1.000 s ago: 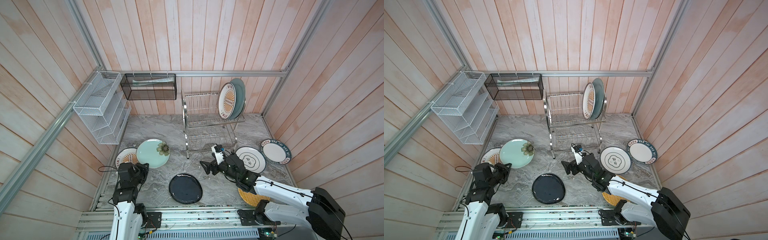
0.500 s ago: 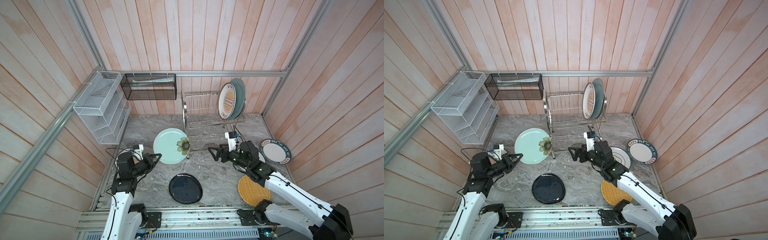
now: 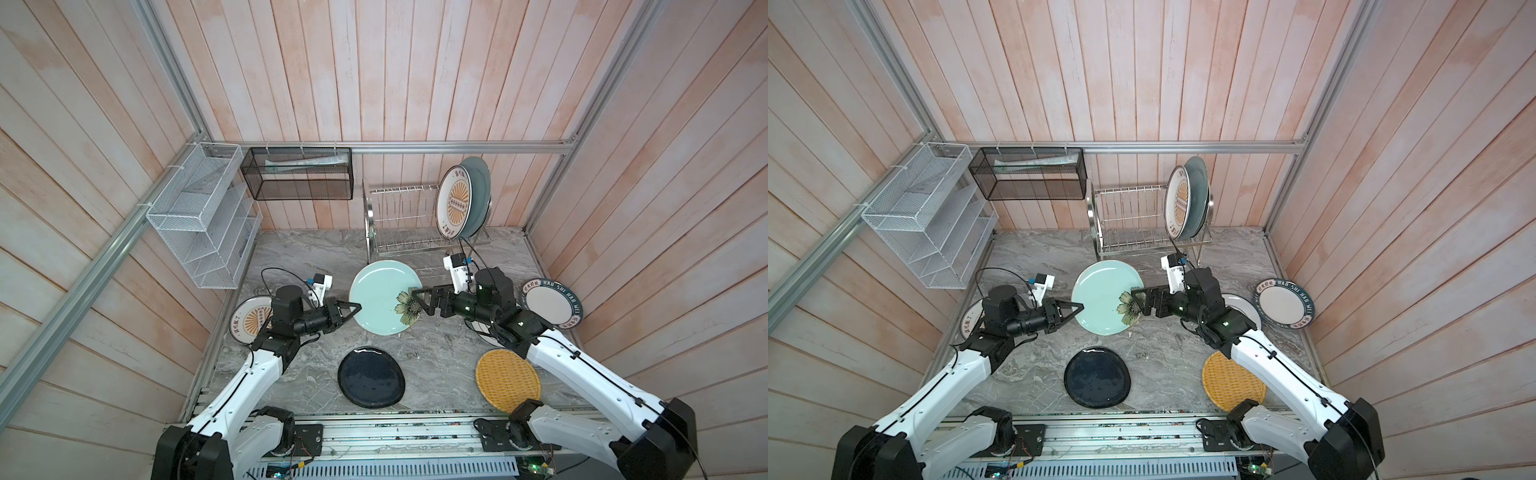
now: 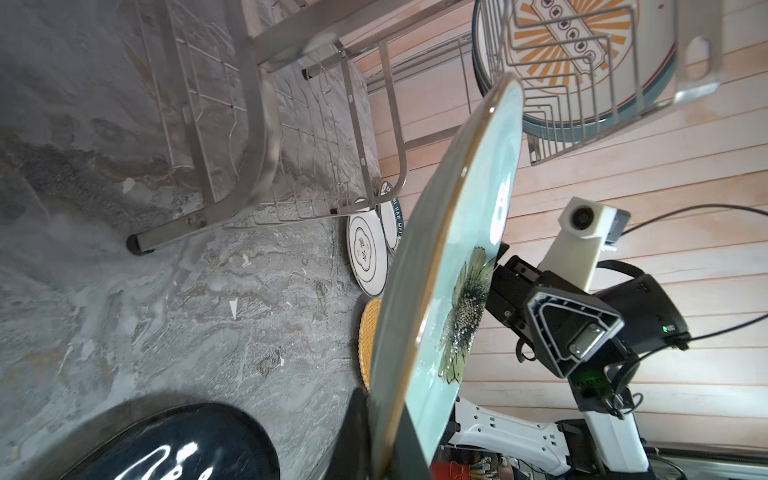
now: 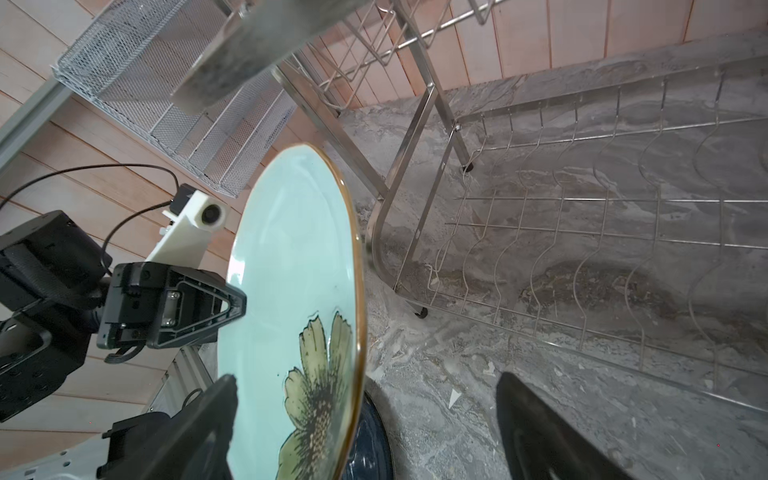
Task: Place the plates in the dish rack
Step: 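Lift the mint-green plate upright with the left gripper toward the right gripper, then grasp the mint-green plate rim with the right gripper while the left gripper releases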
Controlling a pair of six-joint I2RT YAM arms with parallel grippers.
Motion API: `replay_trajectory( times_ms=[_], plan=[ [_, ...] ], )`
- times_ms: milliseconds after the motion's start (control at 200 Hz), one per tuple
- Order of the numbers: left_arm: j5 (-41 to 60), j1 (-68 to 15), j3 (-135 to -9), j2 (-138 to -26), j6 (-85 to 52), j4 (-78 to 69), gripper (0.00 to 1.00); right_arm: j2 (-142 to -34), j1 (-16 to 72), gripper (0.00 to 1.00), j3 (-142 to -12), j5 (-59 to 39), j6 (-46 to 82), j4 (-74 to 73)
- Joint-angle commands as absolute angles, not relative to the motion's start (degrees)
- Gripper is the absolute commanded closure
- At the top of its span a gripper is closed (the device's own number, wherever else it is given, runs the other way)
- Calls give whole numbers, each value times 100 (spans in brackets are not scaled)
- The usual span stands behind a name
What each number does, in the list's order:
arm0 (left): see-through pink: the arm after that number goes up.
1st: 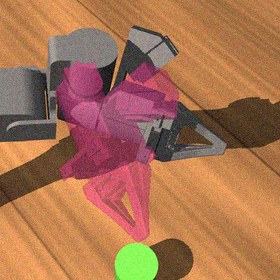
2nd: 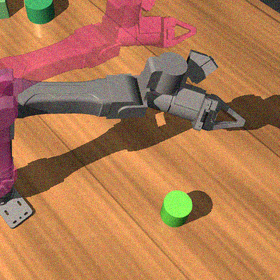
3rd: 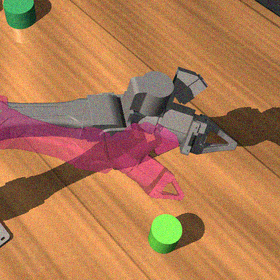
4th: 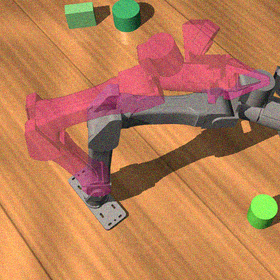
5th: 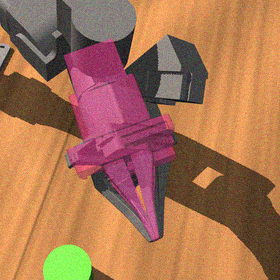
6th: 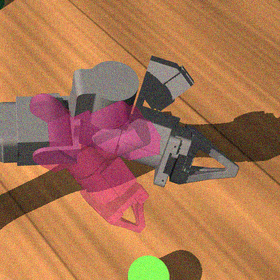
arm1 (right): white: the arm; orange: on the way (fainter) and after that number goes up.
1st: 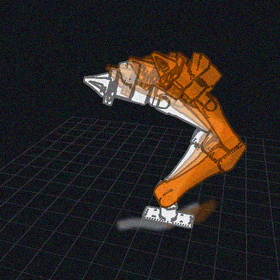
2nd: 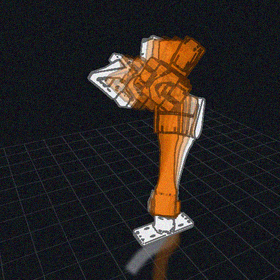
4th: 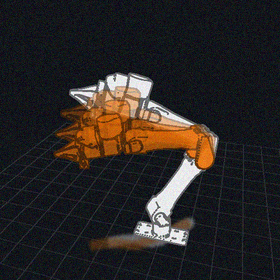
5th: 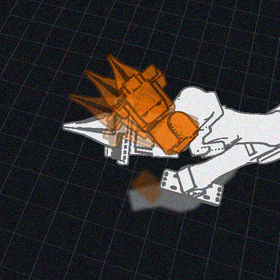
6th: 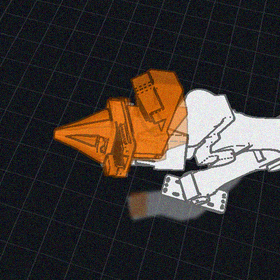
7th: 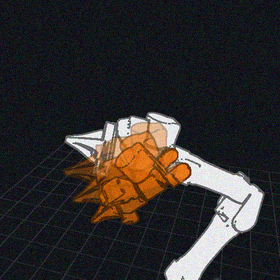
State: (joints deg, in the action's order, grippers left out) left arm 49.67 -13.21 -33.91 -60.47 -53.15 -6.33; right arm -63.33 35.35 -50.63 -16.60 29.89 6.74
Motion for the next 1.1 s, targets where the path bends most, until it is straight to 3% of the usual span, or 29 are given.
replay_trajectory(
  times_ms=[0,130,395,620,1095],
  plan=[
    [5478,-1414,-3889,-6150,-5177,-1731,100,-6458,3505,8,-5329,-1718,2989,971],
    [5629,-1466,-3935,-6389,-4993,-1855,100,-6606,3488,26,-5526,-1946,2886,1053],
    [5846,-1472,-3902,-6576,-4840,-1978,100,-6759,3340,35,-6024,-2247,2717,1429],
    [5902,-1444,-3864,-6614,-4849,-1999,100,-6875,3323,56,-6115,-2619,2689,1526],
    [5977,-1417,-3876,-6695,-4834,-1978,100,-6719,3314,77,-6047,-2731,2759,1625]
  ],
)
